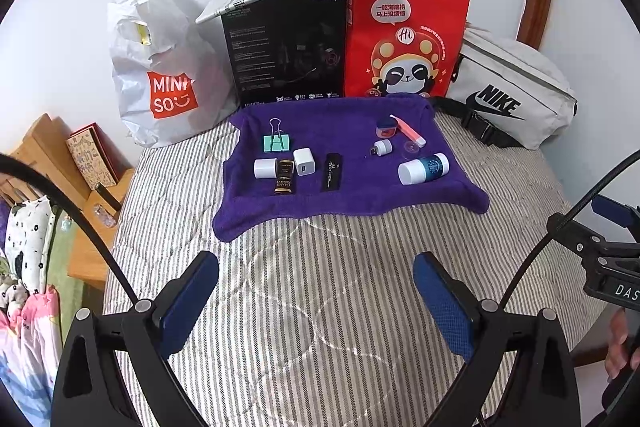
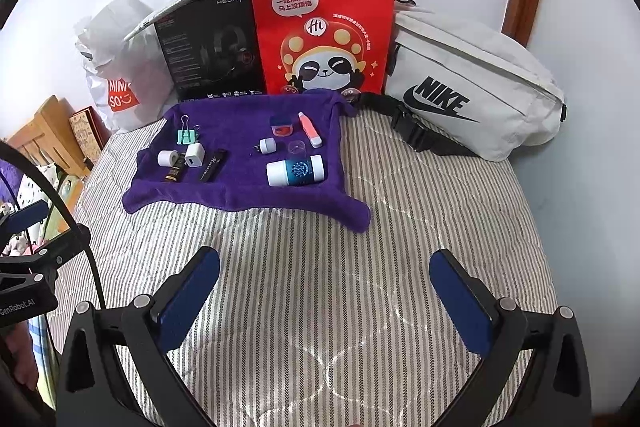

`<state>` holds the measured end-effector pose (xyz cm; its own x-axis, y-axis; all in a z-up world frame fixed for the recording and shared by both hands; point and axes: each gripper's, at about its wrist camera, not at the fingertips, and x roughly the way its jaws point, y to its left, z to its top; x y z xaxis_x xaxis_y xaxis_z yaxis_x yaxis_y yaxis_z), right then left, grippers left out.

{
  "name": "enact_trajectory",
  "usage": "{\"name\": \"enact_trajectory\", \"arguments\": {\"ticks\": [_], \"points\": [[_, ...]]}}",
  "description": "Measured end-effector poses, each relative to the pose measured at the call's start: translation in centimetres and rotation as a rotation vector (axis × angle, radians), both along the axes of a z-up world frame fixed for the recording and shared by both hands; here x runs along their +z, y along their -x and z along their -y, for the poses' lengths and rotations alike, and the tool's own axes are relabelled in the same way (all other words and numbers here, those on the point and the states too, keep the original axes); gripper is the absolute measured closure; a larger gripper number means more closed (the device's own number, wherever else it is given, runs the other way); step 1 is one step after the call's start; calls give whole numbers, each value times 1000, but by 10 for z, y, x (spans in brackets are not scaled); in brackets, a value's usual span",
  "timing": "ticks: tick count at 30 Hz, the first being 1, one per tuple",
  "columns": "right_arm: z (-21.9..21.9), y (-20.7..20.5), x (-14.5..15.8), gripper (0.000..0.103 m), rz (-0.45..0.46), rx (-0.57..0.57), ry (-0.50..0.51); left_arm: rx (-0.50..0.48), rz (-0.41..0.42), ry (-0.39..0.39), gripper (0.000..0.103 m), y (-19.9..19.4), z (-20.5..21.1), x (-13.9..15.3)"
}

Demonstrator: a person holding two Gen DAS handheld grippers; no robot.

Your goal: Organize rigid objects

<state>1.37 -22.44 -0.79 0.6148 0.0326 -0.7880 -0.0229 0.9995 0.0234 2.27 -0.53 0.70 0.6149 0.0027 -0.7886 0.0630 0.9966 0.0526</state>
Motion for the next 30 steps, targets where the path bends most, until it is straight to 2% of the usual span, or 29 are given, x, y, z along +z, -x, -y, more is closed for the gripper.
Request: {"name": "enact_trajectory", "arguments": {"ticks": [30], "points": [[2, -2, 0, 0, 0, -2, 4, -10, -13, -17, 5, -5, -2, -2]]}}
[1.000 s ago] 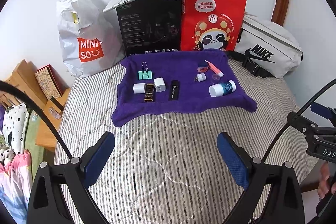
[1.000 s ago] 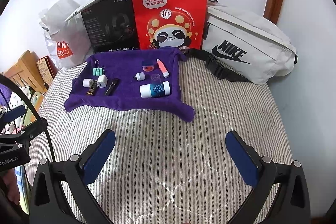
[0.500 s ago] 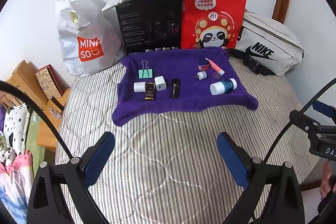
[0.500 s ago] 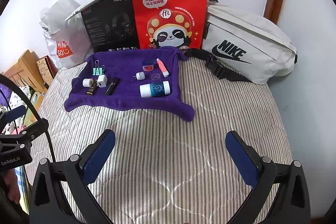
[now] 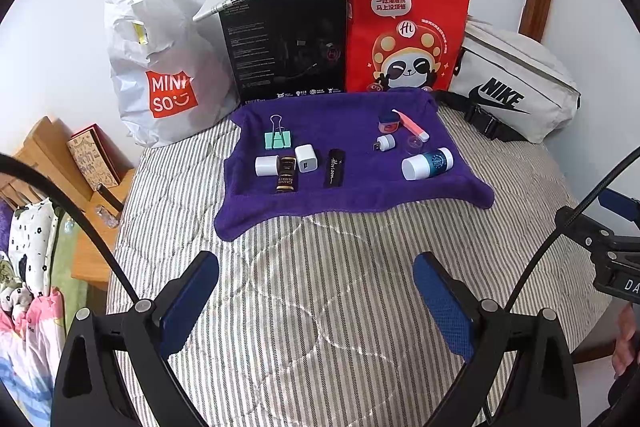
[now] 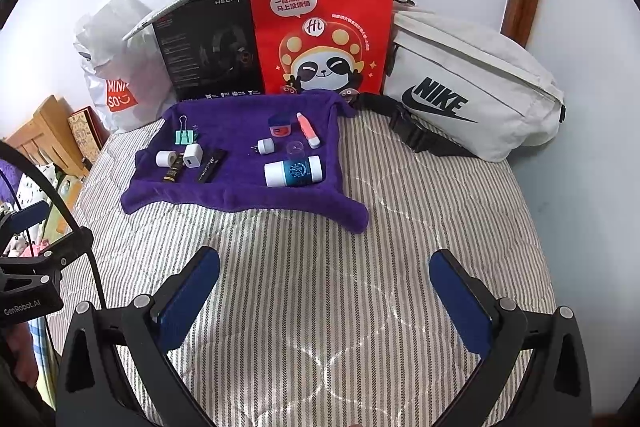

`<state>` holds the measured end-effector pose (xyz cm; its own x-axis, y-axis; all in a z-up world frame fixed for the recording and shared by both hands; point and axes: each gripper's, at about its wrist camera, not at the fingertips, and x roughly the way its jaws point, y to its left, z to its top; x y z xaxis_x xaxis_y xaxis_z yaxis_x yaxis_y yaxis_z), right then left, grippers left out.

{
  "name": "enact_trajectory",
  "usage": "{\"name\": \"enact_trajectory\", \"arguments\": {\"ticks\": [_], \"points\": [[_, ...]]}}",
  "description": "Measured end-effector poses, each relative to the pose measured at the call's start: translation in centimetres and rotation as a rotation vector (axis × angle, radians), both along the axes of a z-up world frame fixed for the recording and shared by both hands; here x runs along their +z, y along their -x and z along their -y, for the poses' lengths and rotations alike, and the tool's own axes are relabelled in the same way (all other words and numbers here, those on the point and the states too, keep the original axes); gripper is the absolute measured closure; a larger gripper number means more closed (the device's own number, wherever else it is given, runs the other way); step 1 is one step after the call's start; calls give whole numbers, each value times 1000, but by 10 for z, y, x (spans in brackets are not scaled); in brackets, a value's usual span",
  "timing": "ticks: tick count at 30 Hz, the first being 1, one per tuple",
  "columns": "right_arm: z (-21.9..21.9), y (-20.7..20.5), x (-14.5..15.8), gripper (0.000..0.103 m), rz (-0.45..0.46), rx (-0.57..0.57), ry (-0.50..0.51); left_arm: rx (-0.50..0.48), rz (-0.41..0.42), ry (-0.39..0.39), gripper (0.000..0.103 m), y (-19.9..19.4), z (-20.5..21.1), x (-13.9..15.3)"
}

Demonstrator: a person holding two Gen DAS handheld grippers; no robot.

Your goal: Organize rigid objects

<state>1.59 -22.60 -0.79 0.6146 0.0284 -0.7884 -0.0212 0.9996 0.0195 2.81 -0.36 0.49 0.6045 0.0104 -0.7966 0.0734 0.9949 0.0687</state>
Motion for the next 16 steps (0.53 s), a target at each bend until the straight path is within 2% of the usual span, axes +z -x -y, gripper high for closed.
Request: {"name": "enact_trajectory", "arguments": {"ticks": [16], "points": [[-9, -6, -5, 0, -17, 16, 11, -3, -1, 1, 5, -7, -6, -3]]}}
